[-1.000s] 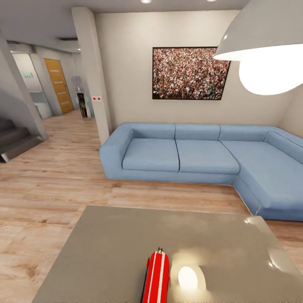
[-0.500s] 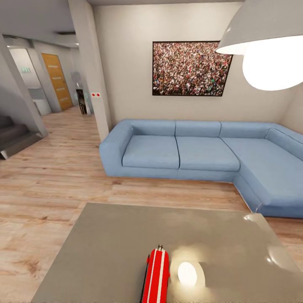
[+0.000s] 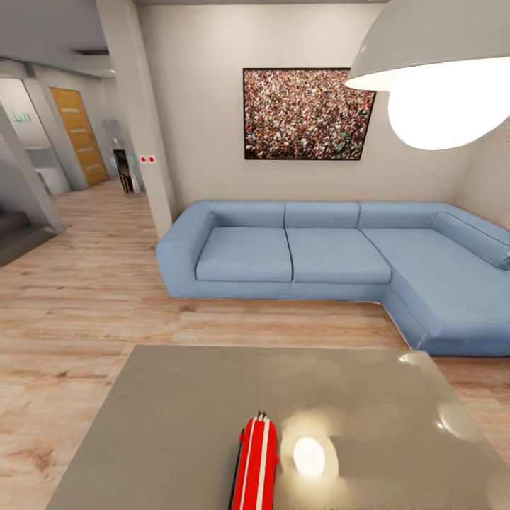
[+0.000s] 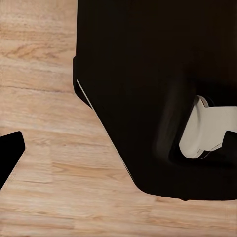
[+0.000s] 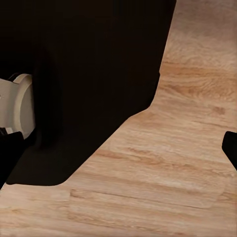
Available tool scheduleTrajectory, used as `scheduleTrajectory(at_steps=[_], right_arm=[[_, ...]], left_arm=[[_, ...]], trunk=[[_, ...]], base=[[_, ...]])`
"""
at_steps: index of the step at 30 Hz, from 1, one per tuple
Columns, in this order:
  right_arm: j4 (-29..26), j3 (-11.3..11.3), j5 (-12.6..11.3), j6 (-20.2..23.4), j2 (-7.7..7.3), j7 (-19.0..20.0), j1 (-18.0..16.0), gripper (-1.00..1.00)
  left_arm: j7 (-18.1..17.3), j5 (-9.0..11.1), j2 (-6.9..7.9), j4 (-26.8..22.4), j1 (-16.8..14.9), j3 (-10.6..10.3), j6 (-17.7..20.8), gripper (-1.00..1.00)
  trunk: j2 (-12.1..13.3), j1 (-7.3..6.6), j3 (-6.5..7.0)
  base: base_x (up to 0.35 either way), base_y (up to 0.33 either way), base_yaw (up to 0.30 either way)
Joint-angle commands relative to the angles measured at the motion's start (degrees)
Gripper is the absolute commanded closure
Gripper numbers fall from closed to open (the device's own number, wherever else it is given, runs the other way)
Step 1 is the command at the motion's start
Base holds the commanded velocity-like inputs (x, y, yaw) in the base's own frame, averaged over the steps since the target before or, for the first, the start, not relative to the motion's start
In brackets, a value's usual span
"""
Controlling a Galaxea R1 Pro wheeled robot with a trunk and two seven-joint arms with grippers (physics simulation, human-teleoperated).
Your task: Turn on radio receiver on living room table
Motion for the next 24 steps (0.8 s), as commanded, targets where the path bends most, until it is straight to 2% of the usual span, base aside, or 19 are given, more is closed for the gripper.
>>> scheduleTrajectory(at_steps=[1,15,24], right_arm=[[0.0,0.0,0.0,0.0,-0.02,0.0,0.0,-1.00],[0.0,0.0,0.0,-0.1,0.04,-0.4,0.0,-1.00],[0.0,0.0,0.1,-0.2,0.02,-0.4,0.0,-1.00]], left_arm=[[0.0,0.0,0.00,0.0,0.0,0.0,0.0,-1.00],[0.0,0.0,0.00,0.0,0.0,0.0,0.0,-1.00],[0.0,0.0,0.00,0.0,0.0,0.0,0.0,-1.00]], trunk=[[0.0,0.00,0.00],[0.0,0.00,-0.17],[0.0,0.00,-0.91]], base=[[0.000,0.000,-0.133],[0.000,0.000,-0.029],[0.000,0.000,0.057]])
